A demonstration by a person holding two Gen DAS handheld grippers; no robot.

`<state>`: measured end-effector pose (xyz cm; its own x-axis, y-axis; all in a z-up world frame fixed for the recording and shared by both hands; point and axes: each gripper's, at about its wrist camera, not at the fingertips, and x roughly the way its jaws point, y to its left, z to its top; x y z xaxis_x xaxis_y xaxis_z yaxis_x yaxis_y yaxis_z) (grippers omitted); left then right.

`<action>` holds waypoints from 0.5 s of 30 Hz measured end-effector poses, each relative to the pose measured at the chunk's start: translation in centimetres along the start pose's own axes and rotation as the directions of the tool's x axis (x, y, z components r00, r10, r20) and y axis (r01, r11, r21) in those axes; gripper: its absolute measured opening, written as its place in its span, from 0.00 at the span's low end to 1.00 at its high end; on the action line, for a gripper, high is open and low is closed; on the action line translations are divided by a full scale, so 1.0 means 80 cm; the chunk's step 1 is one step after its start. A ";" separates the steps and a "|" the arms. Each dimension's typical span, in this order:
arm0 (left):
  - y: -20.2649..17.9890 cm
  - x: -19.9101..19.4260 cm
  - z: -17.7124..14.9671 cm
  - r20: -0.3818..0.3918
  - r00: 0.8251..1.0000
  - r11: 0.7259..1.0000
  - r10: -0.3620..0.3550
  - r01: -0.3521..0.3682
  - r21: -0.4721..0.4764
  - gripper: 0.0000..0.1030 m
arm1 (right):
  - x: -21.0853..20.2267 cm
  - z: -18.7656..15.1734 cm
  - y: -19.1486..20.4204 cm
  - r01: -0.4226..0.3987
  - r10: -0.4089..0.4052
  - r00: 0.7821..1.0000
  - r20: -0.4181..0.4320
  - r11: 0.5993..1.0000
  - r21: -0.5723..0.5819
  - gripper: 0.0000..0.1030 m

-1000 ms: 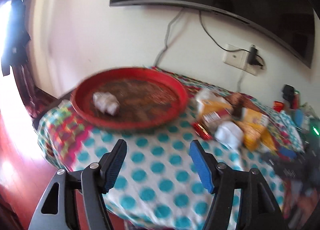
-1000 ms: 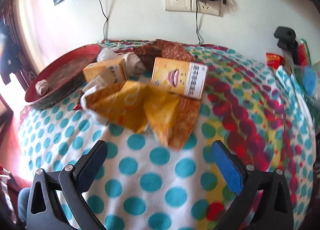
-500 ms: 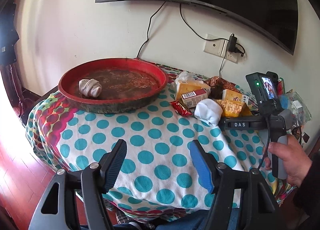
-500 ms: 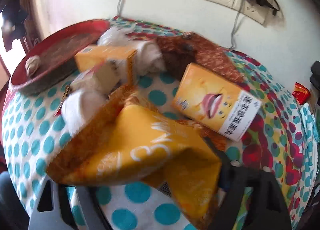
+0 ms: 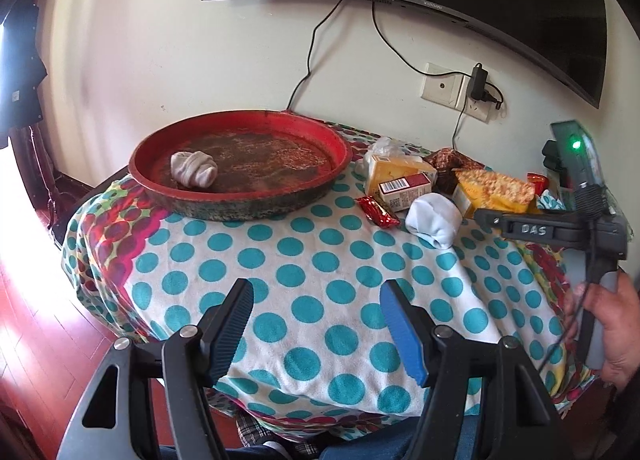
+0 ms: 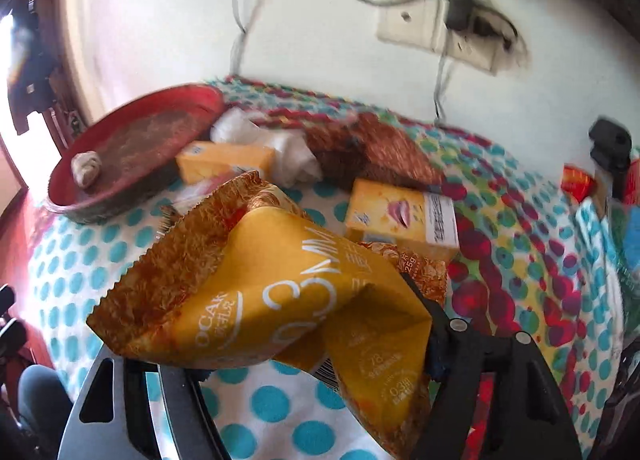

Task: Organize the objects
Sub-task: 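Carry the snack bag over the red tray and release it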

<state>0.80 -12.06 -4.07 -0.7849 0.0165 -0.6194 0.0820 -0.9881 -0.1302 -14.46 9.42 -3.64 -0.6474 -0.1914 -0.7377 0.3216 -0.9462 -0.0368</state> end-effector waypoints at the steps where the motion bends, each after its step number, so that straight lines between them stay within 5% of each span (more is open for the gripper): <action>1: 0.002 -0.001 0.002 0.004 1.000 1.000 0.004 -0.004 -0.002 0.66 | -0.008 0.006 0.007 -0.013 0.013 1.000 0.013 1.000 -0.011 0.70; 7: 0.024 -0.006 0.008 0.014 1.000 0.998 0.024 -0.024 -0.051 0.66 | -0.028 0.053 0.065 -0.073 0.078 0.995 0.068 0.994 -0.076 0.70; 15: 0.052 -0.007 0.013 0.012 0.998 0.993 0.059 -0.057 -0.103 0.66 | 0.018 0.108 0.175 -0.111 0.127 0.990 0.058 0.970 -0.216 0.70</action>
<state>0.98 -16.33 -3.47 -0.7863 -0.0437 -0.6163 0.1896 -0.9664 -0.1735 -16.82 -6.34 0.61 -0.6405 -0.3244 -0.6960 0.5334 -0.8400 -0.0993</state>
